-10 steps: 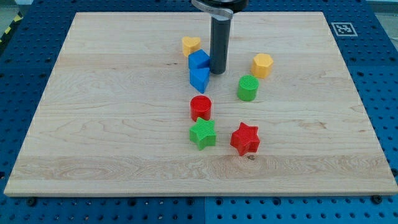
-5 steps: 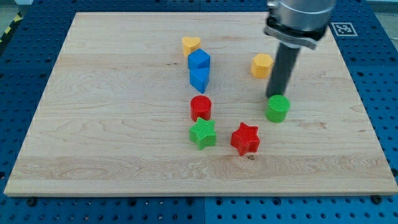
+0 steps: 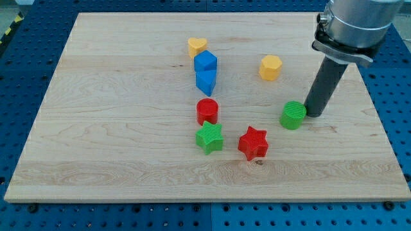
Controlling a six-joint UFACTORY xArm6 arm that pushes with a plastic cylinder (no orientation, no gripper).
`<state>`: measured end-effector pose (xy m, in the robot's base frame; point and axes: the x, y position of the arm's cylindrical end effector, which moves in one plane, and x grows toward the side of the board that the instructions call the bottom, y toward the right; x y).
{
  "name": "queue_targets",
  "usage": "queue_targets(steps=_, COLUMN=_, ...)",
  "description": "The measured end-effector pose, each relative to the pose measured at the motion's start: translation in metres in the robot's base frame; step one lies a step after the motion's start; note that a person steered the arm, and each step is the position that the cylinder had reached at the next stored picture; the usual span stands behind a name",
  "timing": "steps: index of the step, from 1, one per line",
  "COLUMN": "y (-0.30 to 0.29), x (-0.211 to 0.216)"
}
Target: Push the green circle to the right of the red star
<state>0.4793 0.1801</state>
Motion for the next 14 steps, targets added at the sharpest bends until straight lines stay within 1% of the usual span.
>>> queue_targets(steps=1, y=-0.002, x=-0.020)
queue_targets(steps=2, y=-0.014, x=-0.028)
queue_targets(steps=3, y=-0.018, x=-0.024)
queue_targets(steps=5, y=-0.018, x=0.001)
queue_targets(steps=8, y=-0.032, x=0.007)
queue_targets(steps=10, y=-0.058, x=0.004)
queue_targets(steps=11, y=-0.059, x=0.005)
queue_targets(steps=13, y=-0.059, x=0.035)
queue_targets(steps=14, y=-0.059, x=0.005)
